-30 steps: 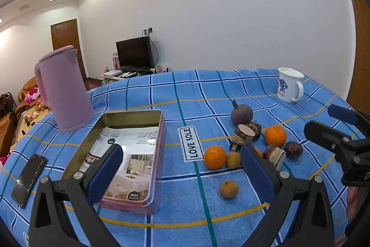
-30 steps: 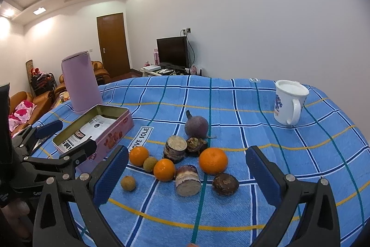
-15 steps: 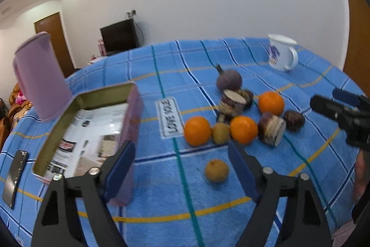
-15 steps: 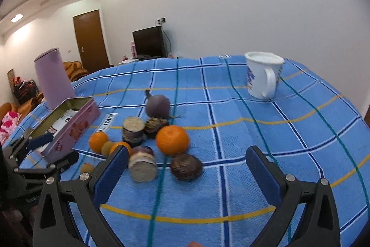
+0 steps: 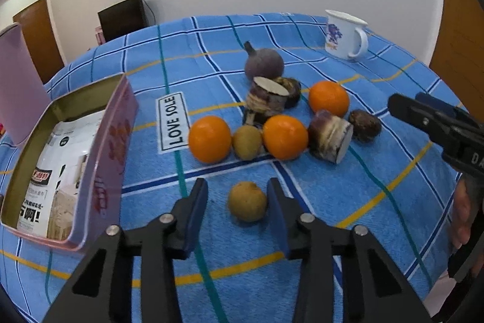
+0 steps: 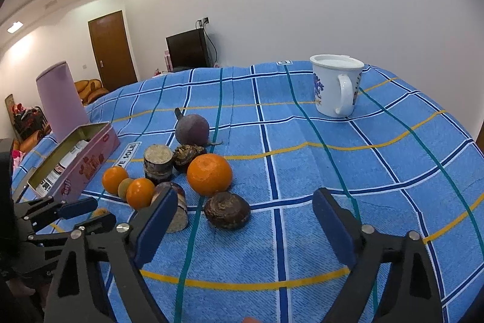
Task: Organize fruits
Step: 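Lower the left gripper onto the small brown round fruit and close, then lower the right gripper onto the dark brown round fruit and close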
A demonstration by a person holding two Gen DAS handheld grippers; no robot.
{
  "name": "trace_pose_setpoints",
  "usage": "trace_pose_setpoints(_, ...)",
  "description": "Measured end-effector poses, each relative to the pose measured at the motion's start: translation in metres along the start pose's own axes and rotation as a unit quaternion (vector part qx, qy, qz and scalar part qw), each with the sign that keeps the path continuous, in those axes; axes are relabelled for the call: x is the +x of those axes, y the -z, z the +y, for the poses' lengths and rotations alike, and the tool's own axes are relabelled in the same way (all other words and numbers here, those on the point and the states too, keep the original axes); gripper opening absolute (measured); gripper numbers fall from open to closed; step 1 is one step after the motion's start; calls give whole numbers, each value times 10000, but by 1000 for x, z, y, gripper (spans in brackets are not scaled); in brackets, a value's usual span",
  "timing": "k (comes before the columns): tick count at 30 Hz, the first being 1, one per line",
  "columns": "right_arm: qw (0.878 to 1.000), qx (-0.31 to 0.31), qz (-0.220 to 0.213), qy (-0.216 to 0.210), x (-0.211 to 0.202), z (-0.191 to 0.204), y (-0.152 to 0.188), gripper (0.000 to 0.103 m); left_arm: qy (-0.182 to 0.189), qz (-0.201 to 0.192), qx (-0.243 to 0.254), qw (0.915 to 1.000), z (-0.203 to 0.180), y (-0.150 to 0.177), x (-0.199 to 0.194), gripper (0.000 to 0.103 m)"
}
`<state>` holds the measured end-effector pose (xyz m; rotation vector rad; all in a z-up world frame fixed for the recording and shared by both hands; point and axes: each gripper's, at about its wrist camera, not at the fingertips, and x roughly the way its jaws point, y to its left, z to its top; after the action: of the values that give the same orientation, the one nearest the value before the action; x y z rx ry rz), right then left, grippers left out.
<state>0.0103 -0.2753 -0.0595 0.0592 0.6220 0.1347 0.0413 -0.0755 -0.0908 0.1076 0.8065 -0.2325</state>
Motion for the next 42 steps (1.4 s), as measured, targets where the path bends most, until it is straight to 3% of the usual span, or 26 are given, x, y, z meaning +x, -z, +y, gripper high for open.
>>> trace_pose_setpoints(1, 10000, -3, 24, -5, 2, 0, 0, 83, 52, 44, 16, 10000, -1, 0, 2, 29)
trace_pose_setpoints(2, 10000, -1, 63, -17, 3, 0, 0, 80, 111, 94, 28, 9999, -1, 0, 3, 28)
trace_pose_setpoints(10, 9991, 32, 430, 5, 21, -2, -3, 73, 260, -55, -30, 9996, 5, -9, 0, 27)
trace_pose_setpoints(14, 9978, -48, 666, -11, 33, 3, -7, 65, 123, -239, -25, 9996, 9, -19, -2, 27)
trace_pose_setpoints(22, 9941, 2, 1075, -119, 53, 5, -9, 63, 11, -385, -137, 9992, 19, -27, 3, 27)
trace_pose_setpoints(27, 9908, -81, 1322, -277, 63, 12, -6, 49, -9, -453, -215, 9987, 22, -26, 2, 27)
trace_pose_setpoints(29, 9905, -97, 1342, -286, 63, 14, -6, 43, -1, -489, -313, 9983, 26, -26, 0, 27)
trace_pose_setpoints(42, 9939, -71, 997, -461, 50, 12, -8, 42, 18, -723, -446, 9964, 32, -24, -9, 27)
